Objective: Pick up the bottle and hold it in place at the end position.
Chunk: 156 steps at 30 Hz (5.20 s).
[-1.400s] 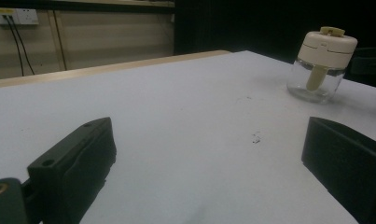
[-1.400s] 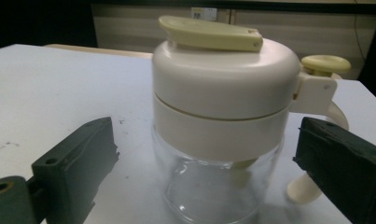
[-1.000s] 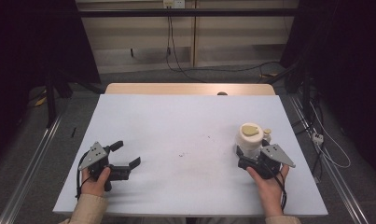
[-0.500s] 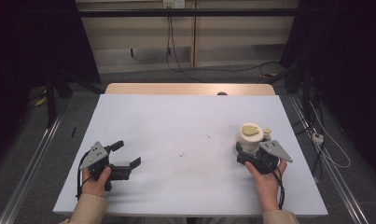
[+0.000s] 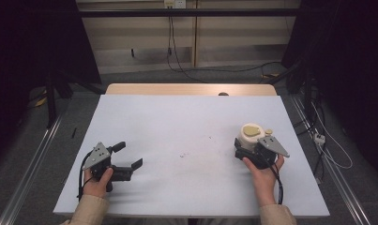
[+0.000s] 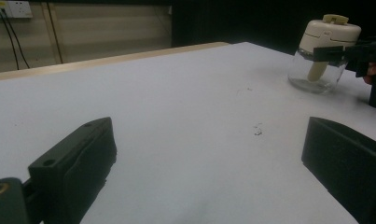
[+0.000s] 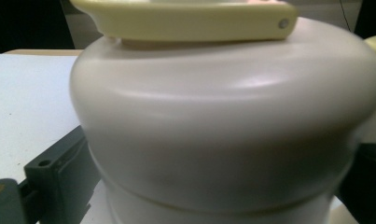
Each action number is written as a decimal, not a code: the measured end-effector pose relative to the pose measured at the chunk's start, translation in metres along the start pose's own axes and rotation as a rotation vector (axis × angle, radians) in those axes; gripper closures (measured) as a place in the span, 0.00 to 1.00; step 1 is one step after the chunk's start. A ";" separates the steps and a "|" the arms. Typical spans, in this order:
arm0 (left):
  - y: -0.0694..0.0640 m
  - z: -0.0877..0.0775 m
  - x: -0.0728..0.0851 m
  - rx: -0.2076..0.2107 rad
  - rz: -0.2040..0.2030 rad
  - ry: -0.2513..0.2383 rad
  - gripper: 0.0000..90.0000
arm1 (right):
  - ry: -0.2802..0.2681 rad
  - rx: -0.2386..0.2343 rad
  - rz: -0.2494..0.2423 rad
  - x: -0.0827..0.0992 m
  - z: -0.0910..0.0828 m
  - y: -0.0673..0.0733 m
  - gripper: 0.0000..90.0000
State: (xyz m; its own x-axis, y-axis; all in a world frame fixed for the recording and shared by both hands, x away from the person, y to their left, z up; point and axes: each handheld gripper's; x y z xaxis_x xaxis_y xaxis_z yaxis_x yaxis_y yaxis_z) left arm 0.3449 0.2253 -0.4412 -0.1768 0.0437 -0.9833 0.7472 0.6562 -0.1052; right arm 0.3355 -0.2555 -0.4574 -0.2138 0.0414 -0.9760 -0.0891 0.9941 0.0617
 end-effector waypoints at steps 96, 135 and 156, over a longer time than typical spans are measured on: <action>0.003 -0.009 -0.002 -0.014 -0.031 -0.042 0.03 | -0.018 -0.239 -0.019 -0.030 0.046 0.065 0.07; 0.004 -0.008 -0.001 -0.002 -0.038 -0.036 0.03 | -0.004 -0.288 -0.011 -0.038 0.076 0.097 0.07; 0.004 -0.008 0.000 0.001 -0.042 -0.035 0.03 | 0.010 -0.294 -0.014 -0.033 0.091 0.108 0.07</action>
State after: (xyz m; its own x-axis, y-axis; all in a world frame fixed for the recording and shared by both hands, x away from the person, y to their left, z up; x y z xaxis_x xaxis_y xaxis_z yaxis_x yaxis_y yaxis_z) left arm 0.3427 0.2338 -0.4401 -0.1857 -0.0103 -0.9825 0.7400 0.6564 -0.1468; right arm 0.4212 -0.1403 -0.4372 -0.2203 0.0252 -0.9751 -0.3697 0.9229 0.1074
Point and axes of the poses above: each handheld gripper's, and its own axes: z roughly forward along the jaws, x roughly out of its underside, y roughly to its left, and after that the axes turned 6 degrees about -y, right-handed
